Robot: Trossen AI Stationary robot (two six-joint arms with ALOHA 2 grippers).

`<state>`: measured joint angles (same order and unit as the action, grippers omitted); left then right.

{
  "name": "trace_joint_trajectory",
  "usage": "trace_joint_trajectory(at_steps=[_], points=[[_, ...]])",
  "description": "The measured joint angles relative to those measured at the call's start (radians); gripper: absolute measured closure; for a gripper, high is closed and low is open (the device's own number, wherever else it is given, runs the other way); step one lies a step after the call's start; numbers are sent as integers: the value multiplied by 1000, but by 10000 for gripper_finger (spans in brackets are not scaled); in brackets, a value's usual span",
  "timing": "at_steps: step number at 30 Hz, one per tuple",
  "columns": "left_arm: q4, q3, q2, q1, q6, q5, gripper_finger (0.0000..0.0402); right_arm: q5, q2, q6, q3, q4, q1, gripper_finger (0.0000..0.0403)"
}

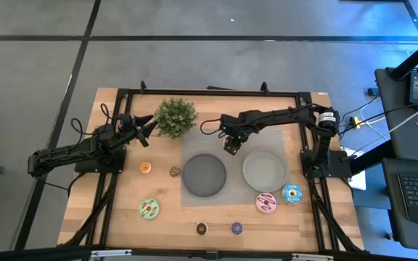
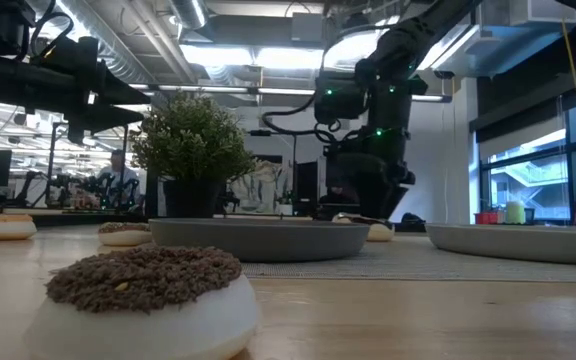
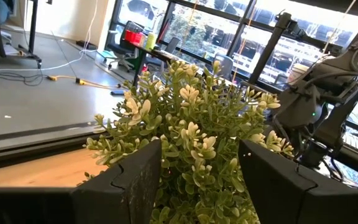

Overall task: Pick & Place donuts
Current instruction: Put the large black donut on the light gray plate

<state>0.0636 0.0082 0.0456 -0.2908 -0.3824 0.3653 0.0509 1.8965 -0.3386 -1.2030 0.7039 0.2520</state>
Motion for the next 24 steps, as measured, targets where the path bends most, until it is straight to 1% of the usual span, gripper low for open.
trace_joint_trajectory(at_steps=[6,9,12,18,21,24], points=[[0,0,0,0,0,0,192,-2,0,22,0,-5,0,297],[0,0,0,0,0,0,192,-12,-7,51,-17,47,3,321],[0,0,0,0,0,0,192,-48,-44,57,-39,113,3,334],[0,0,0,0,0,1,192,-53,-206,23,10,282,-49,332],[6,0,0,0,0,1,192,-54,-328,-36,71,309,-101,327],[8,0,0,0,0,1,192,-53,-449,-149,163,307,-160,324]])
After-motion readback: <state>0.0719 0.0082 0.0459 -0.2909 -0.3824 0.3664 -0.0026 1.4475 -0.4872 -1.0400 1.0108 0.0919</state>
